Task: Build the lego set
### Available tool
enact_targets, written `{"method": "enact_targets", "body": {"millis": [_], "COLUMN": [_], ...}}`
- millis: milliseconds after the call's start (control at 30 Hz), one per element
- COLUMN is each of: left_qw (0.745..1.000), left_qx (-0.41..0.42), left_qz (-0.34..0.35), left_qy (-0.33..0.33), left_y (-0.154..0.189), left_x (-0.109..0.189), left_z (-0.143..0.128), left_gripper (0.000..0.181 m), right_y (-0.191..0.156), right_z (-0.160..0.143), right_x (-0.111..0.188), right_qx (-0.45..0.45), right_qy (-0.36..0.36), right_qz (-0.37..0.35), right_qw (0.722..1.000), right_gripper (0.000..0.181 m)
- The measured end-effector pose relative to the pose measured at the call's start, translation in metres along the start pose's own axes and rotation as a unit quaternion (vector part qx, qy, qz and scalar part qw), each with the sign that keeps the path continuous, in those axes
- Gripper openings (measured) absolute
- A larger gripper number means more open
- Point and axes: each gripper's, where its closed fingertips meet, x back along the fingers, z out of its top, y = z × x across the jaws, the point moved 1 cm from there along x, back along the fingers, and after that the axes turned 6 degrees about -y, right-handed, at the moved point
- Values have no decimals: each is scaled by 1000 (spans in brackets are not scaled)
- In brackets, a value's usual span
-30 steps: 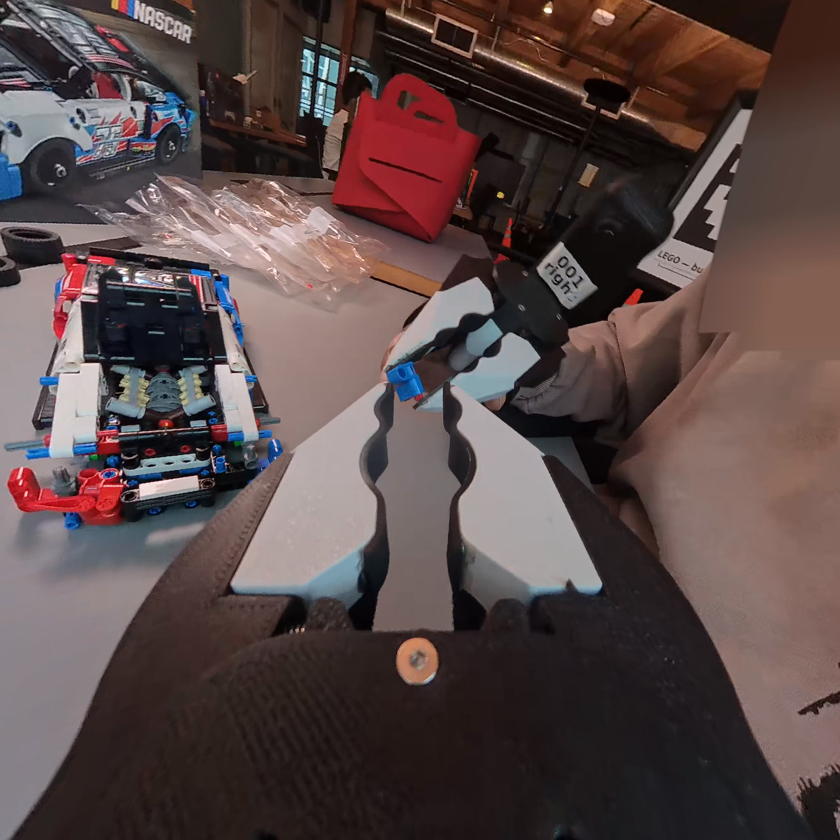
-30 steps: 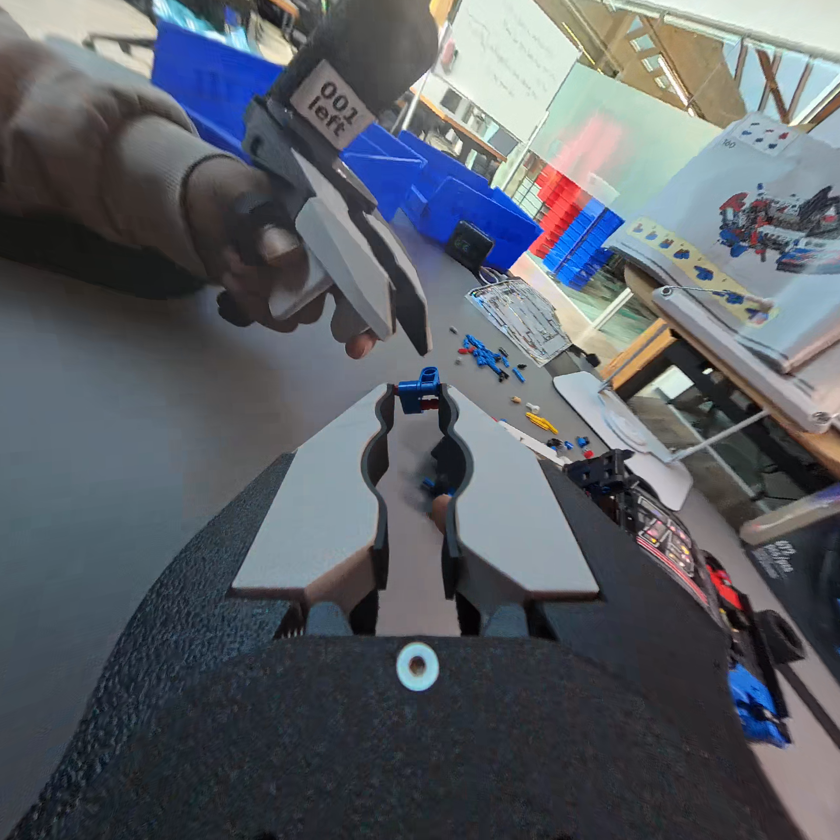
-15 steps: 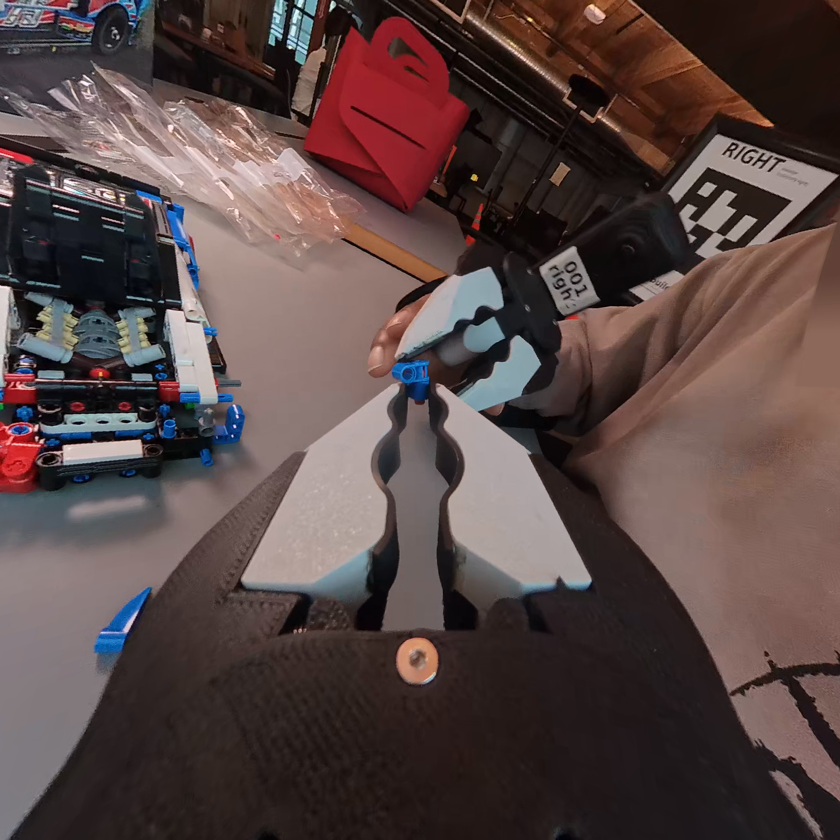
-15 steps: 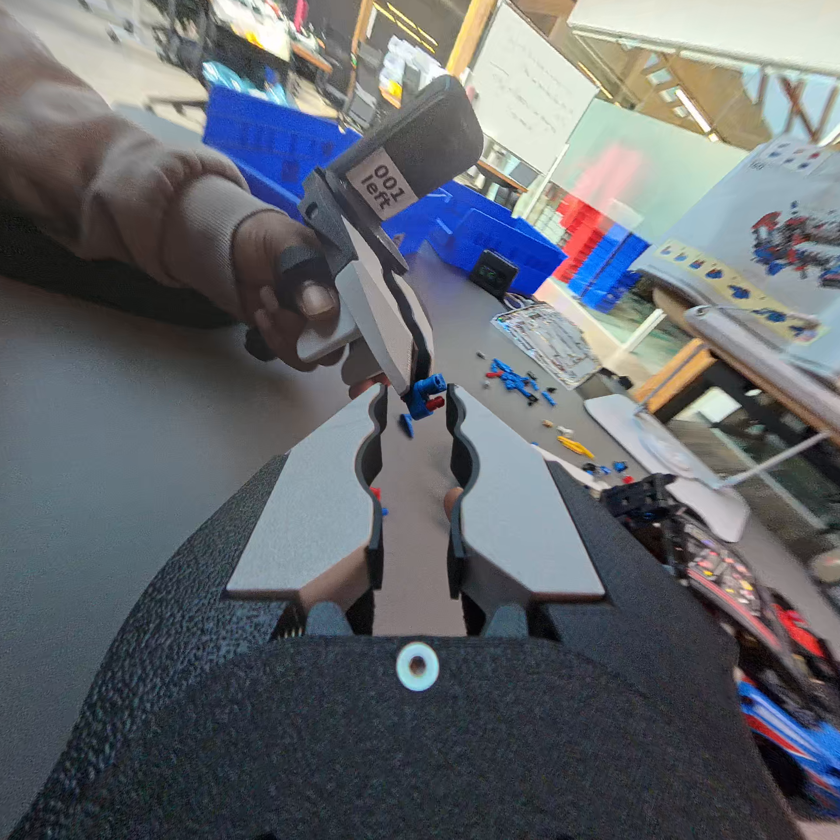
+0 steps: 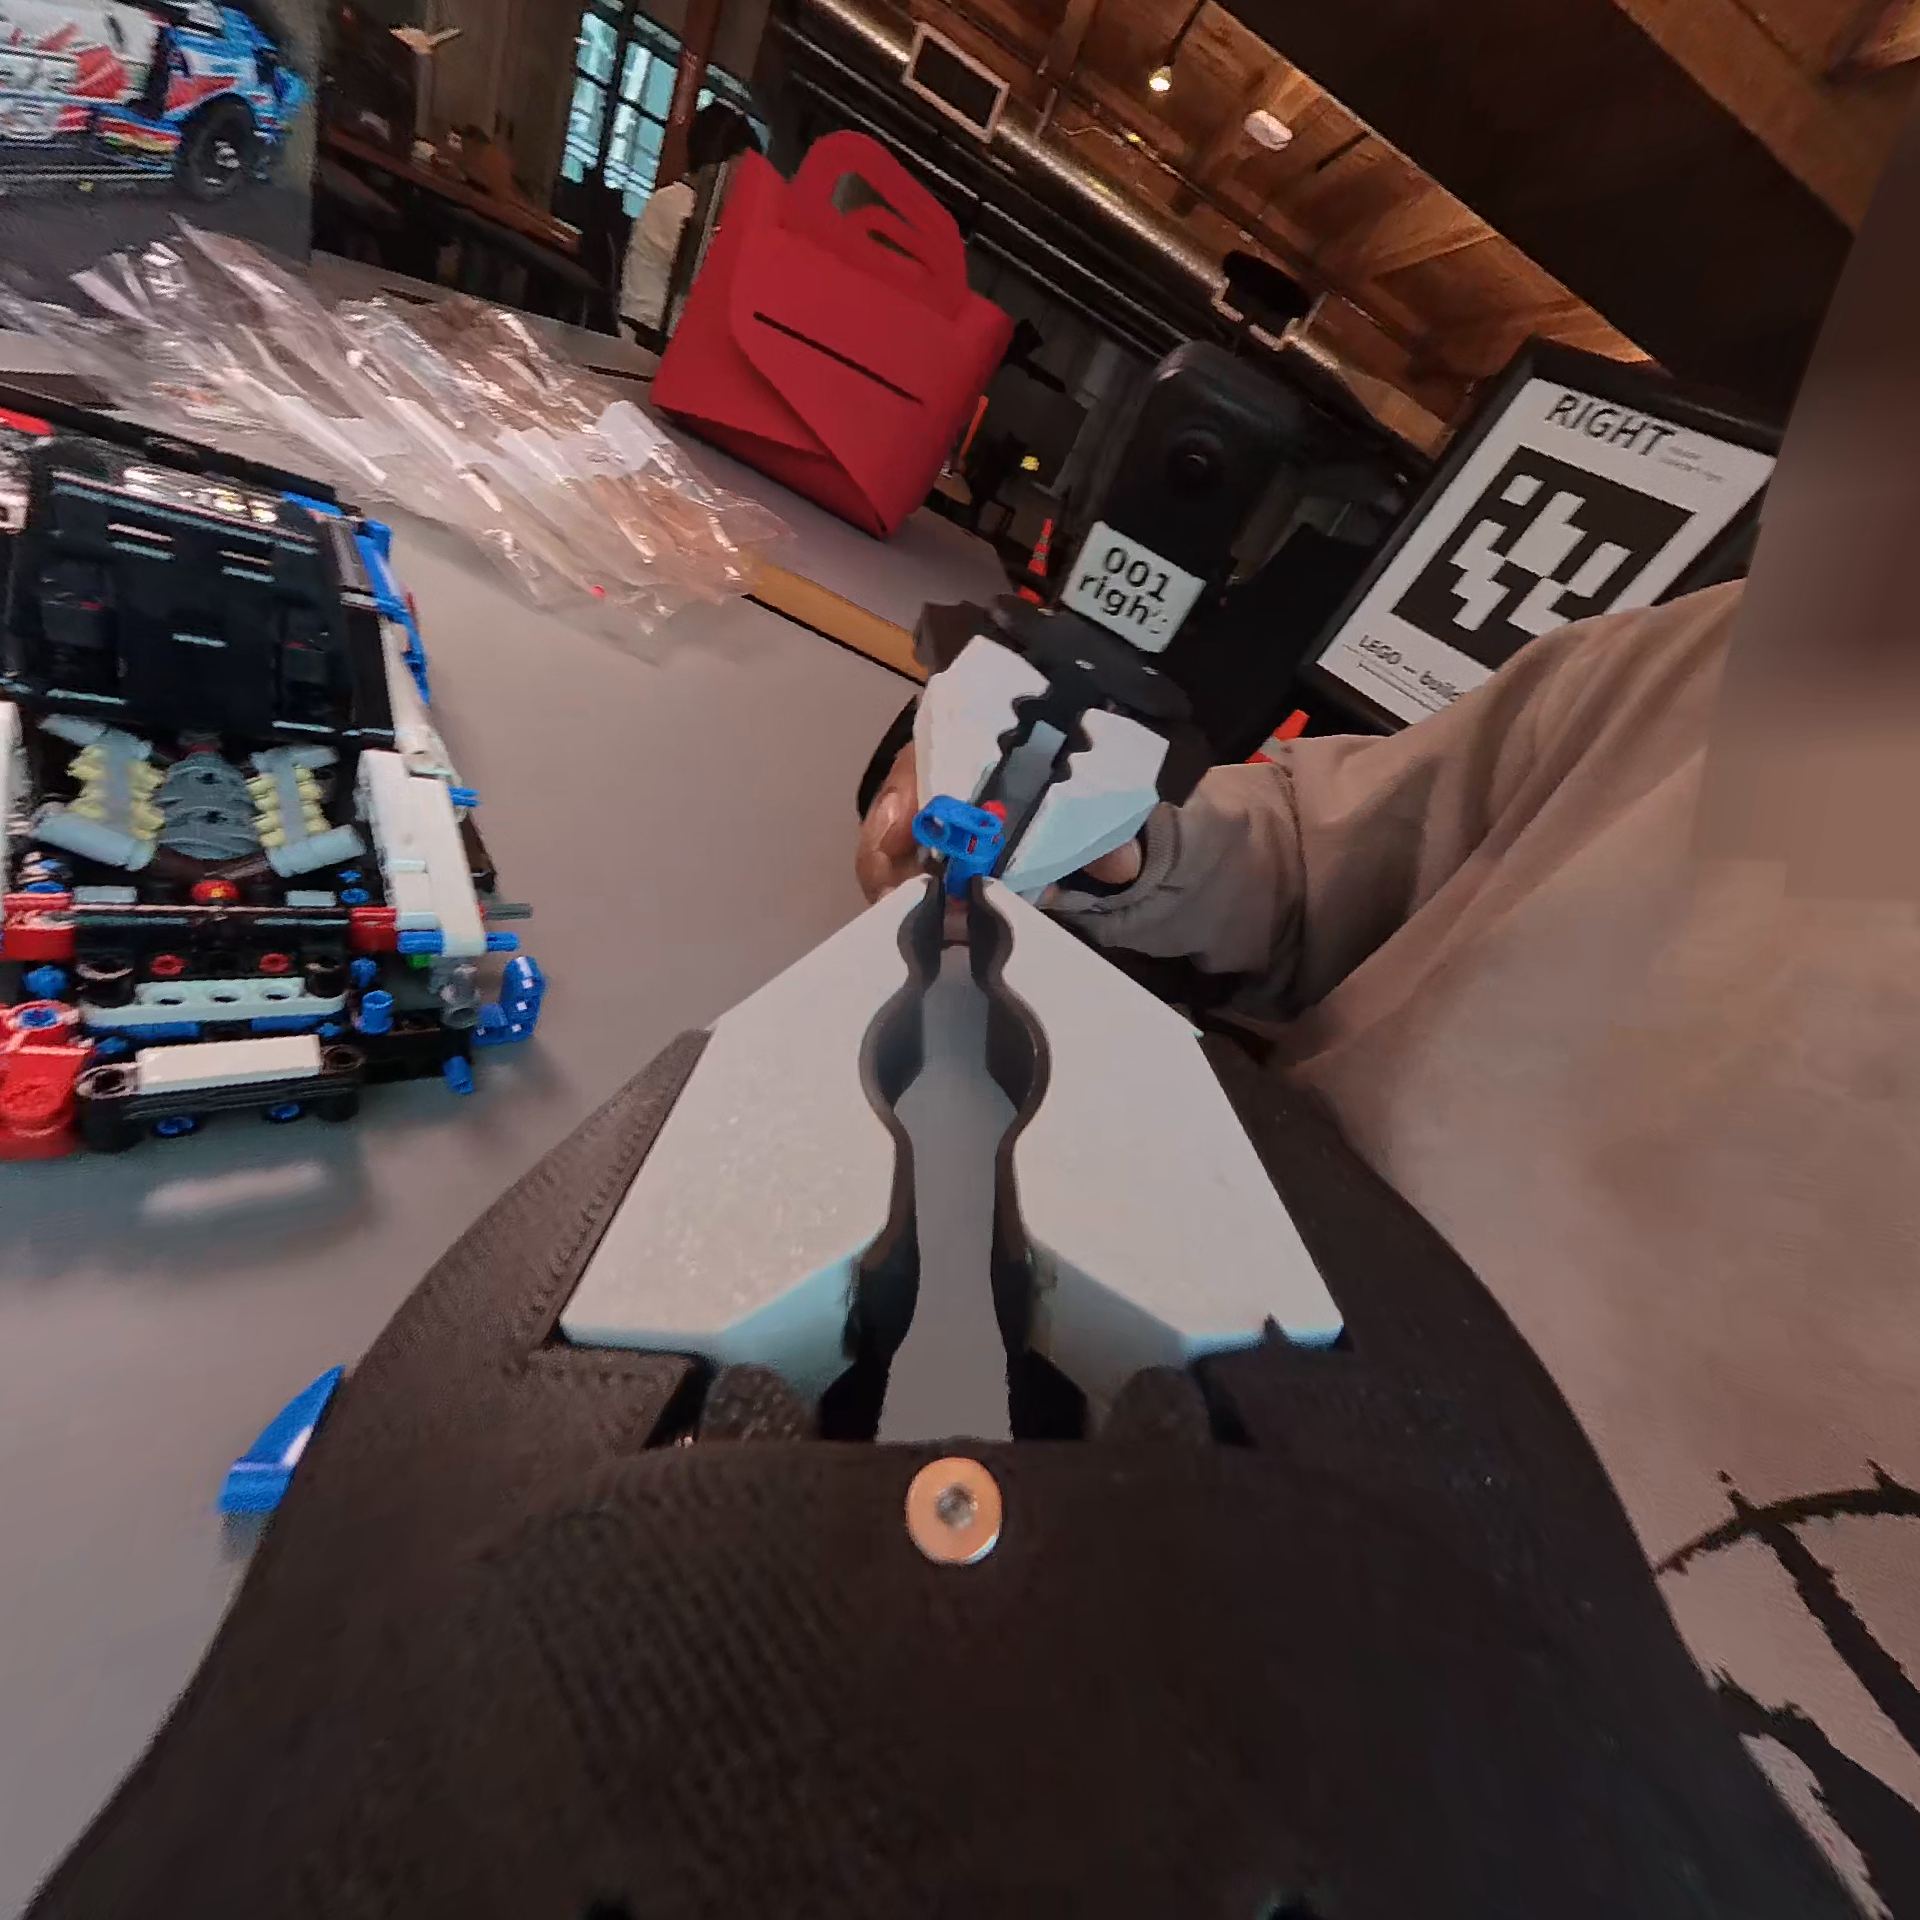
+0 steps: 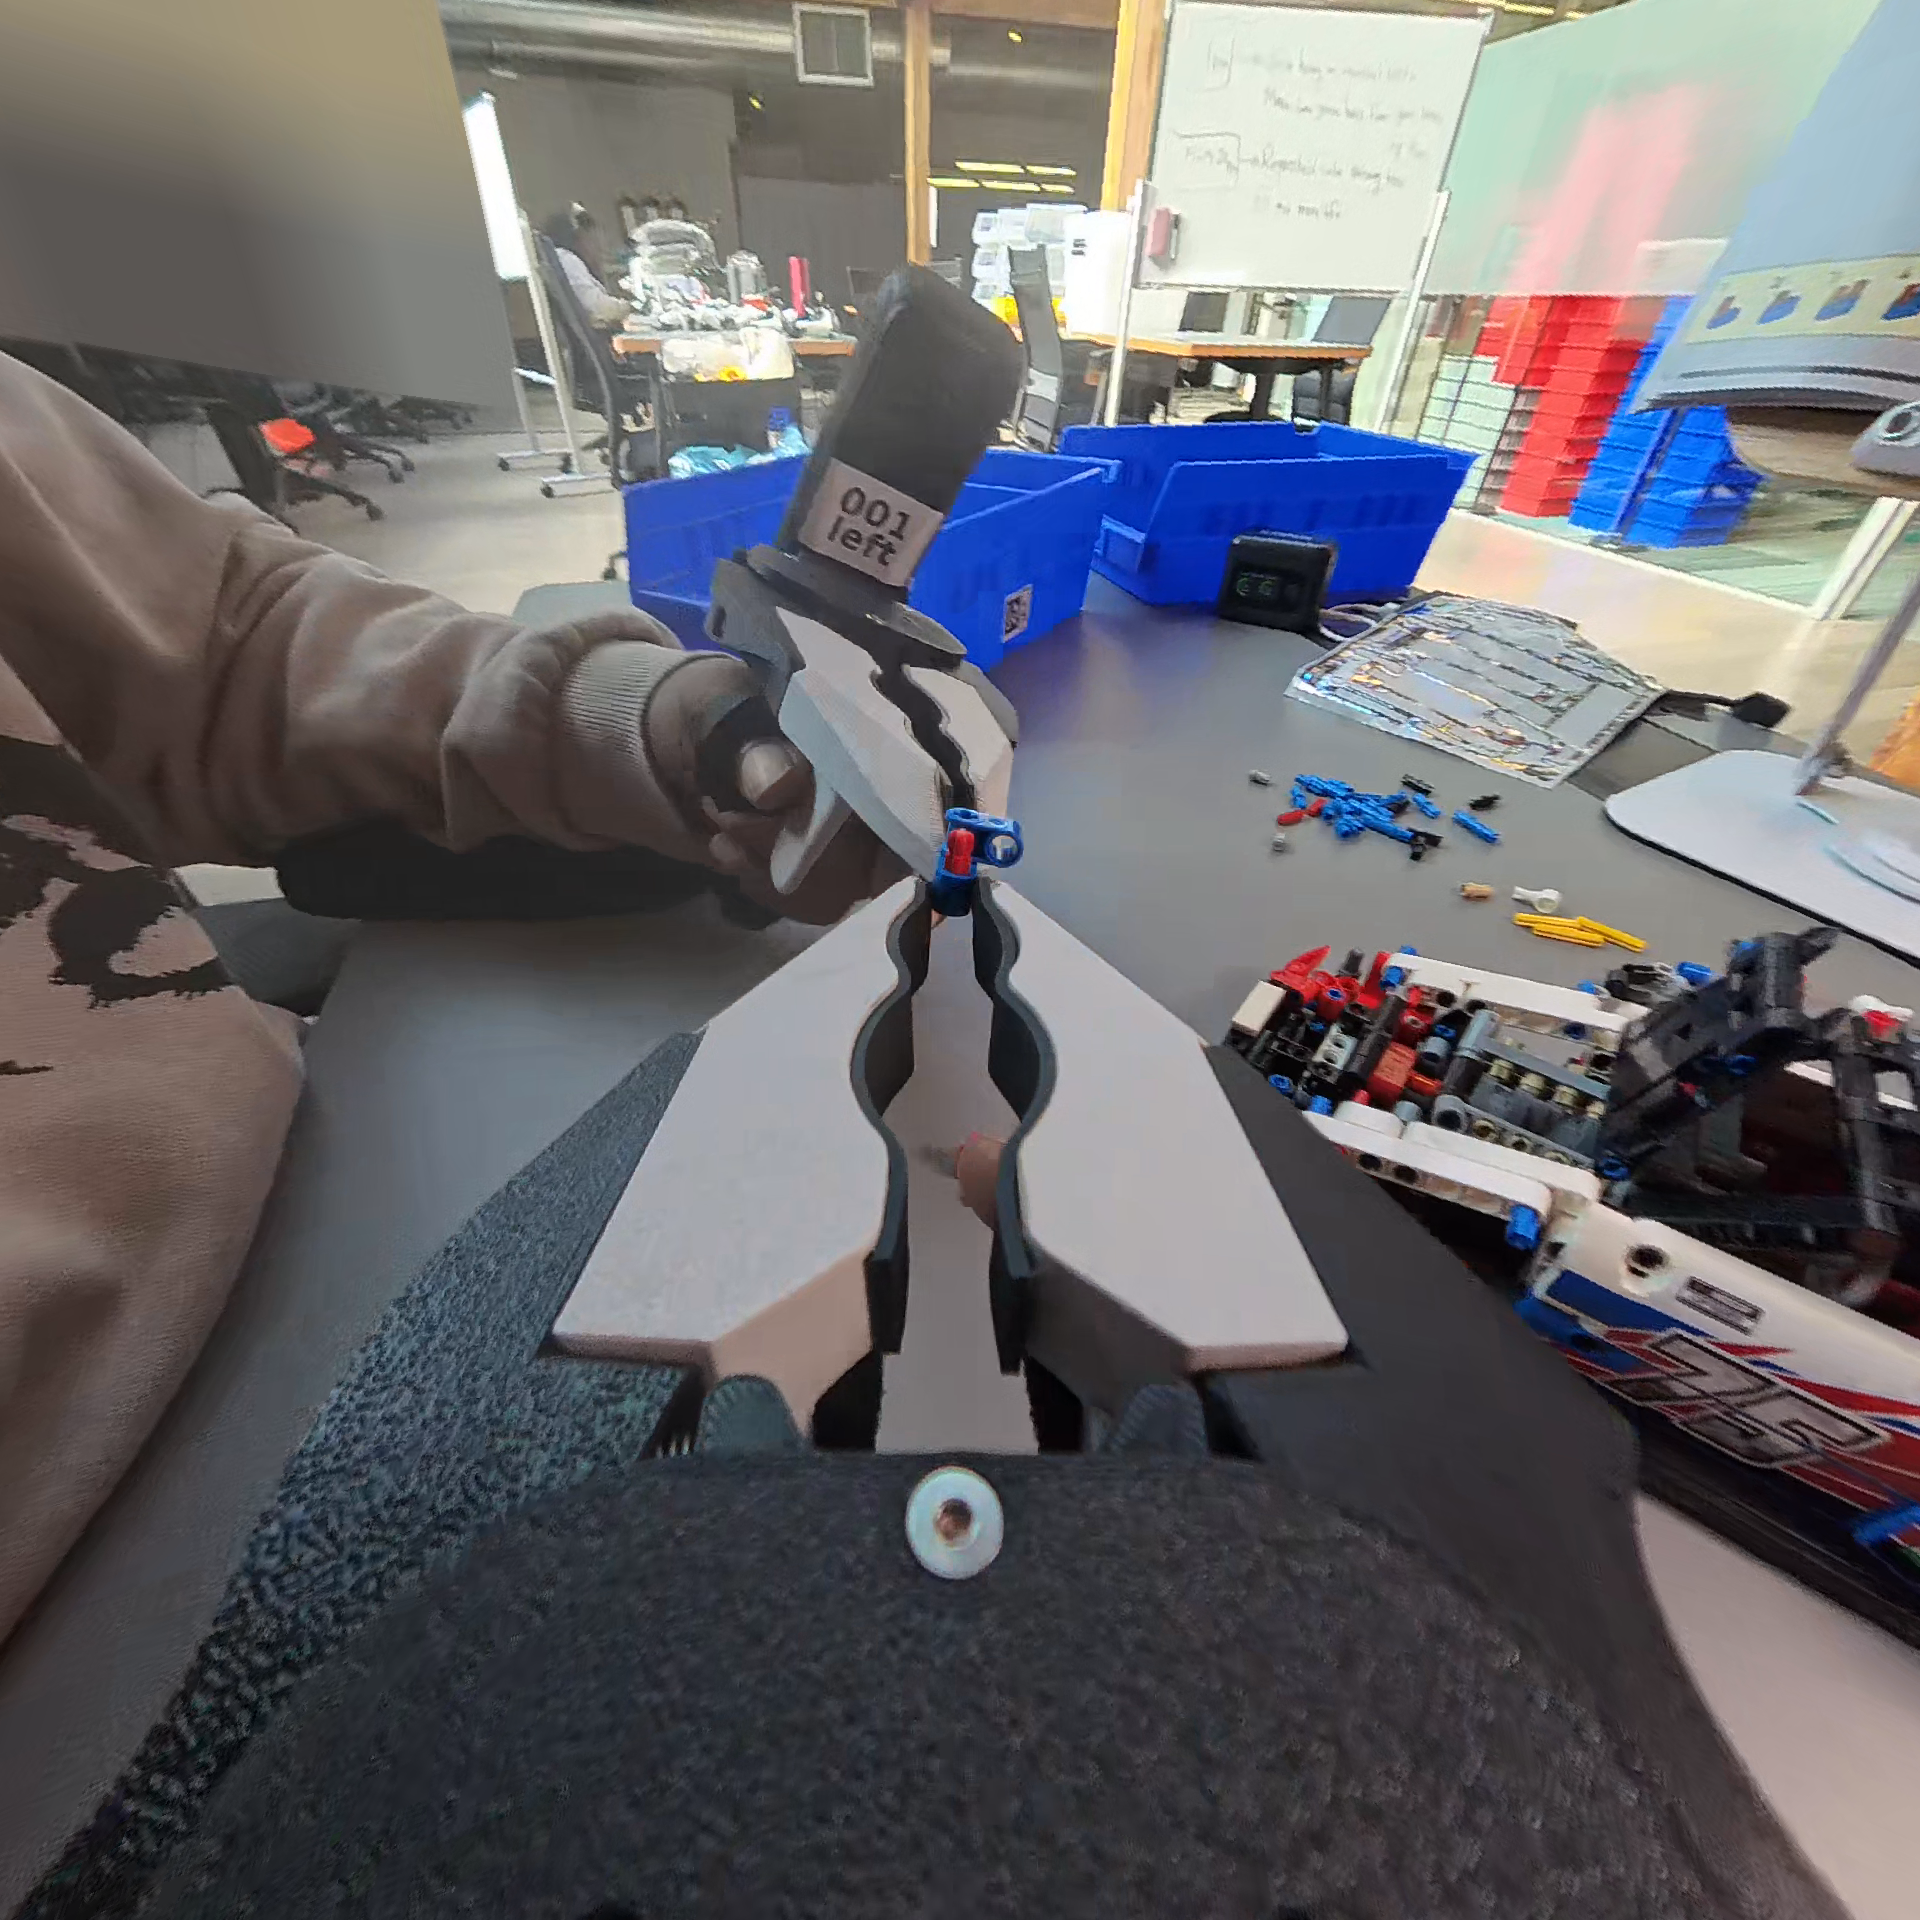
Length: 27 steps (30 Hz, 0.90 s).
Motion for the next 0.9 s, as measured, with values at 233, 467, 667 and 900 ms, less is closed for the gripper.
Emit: {"method": "enact_targets", "body": {"millis": [233, 467, 667, 900], "left_qw": [996, 992, 990, 990], "left_qx": [-14, -19, -31, -71], "left_qz": [93, 128, 134, 66], "left_qy": [7, 3, -12, -104], "left_y": [-19, -22, -24, -8], "left_x": [0, -10, -9, -10], "left_z": [3, 0, -2, -26], "left_gripper": [23, 21, 16, 15], "right_y": [20, 13, 15, -18], "right_z": [-14, -16, -19, -32], "right_x": [-5, -13, -14, -11], "right_qx": [90, 131, 132, 83], "right_qy": [-68, -77, -79, -86], "right_qz": [-143, -160, -159, 33], "right_qw": [983, 975, 975, 992], "right_gripper": [4, 4, 4, 14]}}
